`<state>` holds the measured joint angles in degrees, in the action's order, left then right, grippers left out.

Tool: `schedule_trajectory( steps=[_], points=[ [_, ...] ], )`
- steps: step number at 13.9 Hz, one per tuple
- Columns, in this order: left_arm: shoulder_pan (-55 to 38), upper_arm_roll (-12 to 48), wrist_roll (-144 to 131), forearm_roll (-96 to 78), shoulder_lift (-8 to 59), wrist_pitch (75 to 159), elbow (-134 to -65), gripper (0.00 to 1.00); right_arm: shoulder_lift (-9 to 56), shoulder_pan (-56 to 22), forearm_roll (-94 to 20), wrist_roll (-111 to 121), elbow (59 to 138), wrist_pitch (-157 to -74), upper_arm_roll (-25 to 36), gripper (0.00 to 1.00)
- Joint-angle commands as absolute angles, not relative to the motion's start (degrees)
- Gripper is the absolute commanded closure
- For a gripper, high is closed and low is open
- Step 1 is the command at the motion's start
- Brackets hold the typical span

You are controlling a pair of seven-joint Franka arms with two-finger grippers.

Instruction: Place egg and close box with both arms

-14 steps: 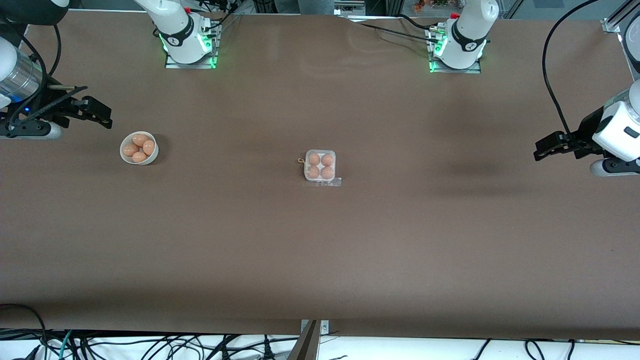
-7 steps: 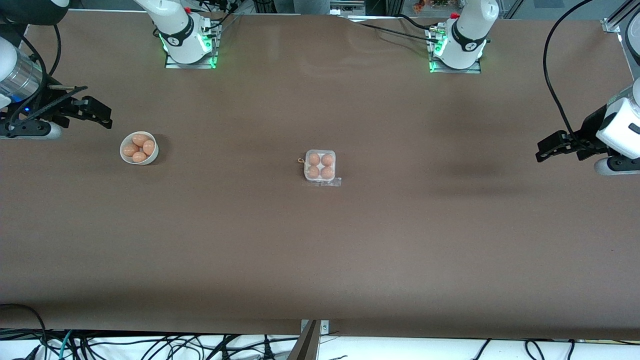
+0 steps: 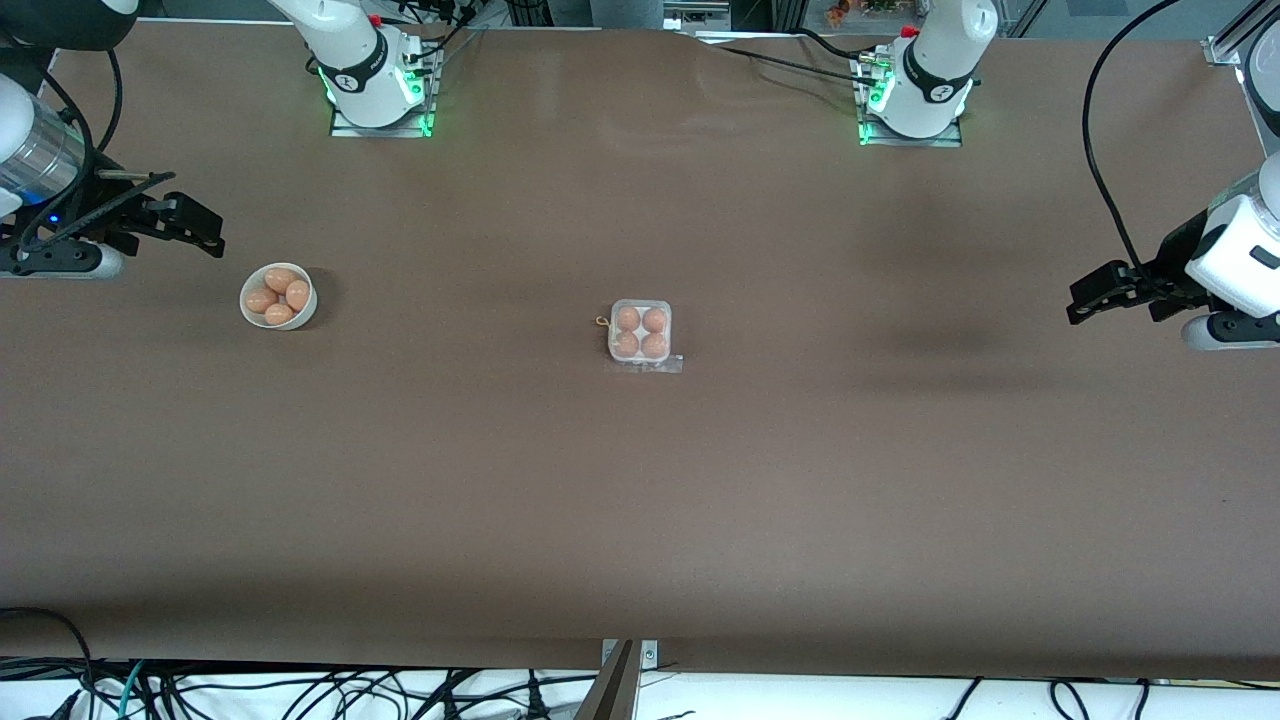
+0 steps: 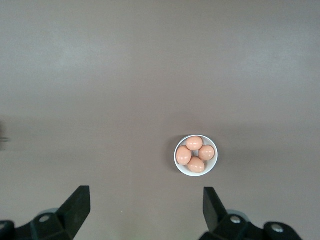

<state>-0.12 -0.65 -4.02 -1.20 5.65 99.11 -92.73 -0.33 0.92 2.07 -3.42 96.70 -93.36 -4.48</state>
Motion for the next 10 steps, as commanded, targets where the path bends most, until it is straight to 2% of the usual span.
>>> schedule_trajectory(
  steps=[1,10],
  points=[
    [0.0,-0.9,-2.6,-1.8,6.0,98.7,-91.5,0.0,-0.7,1.7,2.2,-3.3,97.0,-93.5,-5.1,0.0],
    [0.1,-1.0,-2.6,-1.8,5.8,98.2,-91.4,0.0,-0.8,1.7,2.2,-3.8,97.0,-92.8,-5.0,0.0]
  ],
)
